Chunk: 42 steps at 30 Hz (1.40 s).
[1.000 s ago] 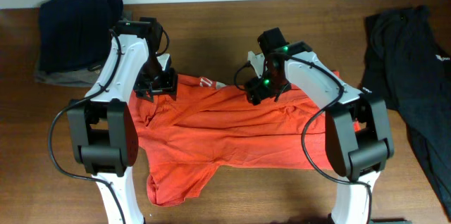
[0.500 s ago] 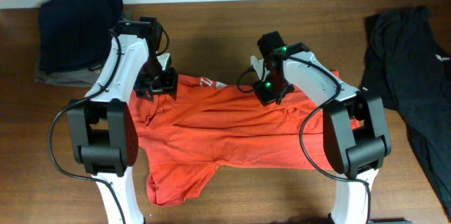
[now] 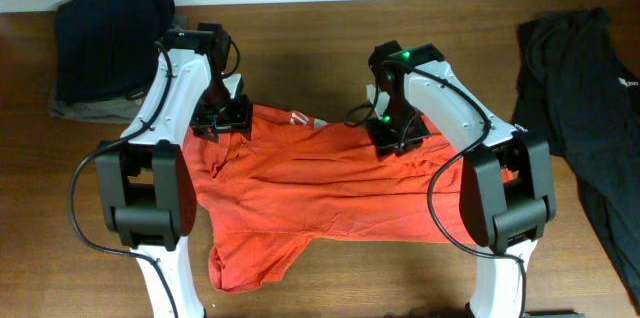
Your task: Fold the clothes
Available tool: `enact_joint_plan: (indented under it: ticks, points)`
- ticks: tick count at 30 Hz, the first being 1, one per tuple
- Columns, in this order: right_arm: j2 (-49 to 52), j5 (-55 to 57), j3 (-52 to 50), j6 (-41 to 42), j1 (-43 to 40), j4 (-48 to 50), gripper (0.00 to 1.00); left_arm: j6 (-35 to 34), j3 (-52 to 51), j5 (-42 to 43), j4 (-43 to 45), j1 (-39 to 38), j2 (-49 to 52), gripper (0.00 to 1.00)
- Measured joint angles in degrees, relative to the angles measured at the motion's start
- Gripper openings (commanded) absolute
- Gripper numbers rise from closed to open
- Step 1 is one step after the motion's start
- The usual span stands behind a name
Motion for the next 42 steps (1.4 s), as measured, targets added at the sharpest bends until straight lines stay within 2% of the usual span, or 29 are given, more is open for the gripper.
enact_joint_plan:
  ticks: [4,12,21,32,36,40,42]
  points:
    - [0.0,-2.1,0.0,0.4,0.0,-2.0,0.52,0.0,0.0,0.0,1.2,0.0,0.0,0.60]
    - [0.0,-3.6,0.0,4.6,0.0,1.4,0.61,0.2,0.0,0.4,8.0,0.0,0.0,0.60]
    - [0.0,-3.6,0.0,5.9,0.0,1.6,0.62,-2.0,0.0,-3.0,12.7,0.0,0.0,0.60]
    - [0.0,-3.6,0.0,6.0,0.0,1.6,0.62,-3.7,0.0,-6.3,13.4,0.0,0.0,0.58]
    - [0.0,-3.6,0.0,6.0,0.0,1.3,0.62,-4.1,0.0,-6.5,13.9,0.0,0.6,0.47]
    - [0.0,-3.7,0.0,6.0,0.0,0.9,0.62,-4.5,-0.1,-6.5,14.8,0.0,2.2,0.28]
    - [0.0,-3.8,0.0,6.0,0.0,0.9,0.62,-4.6,-0.2,-6.5,15.2,0.0,2.4,0.27]
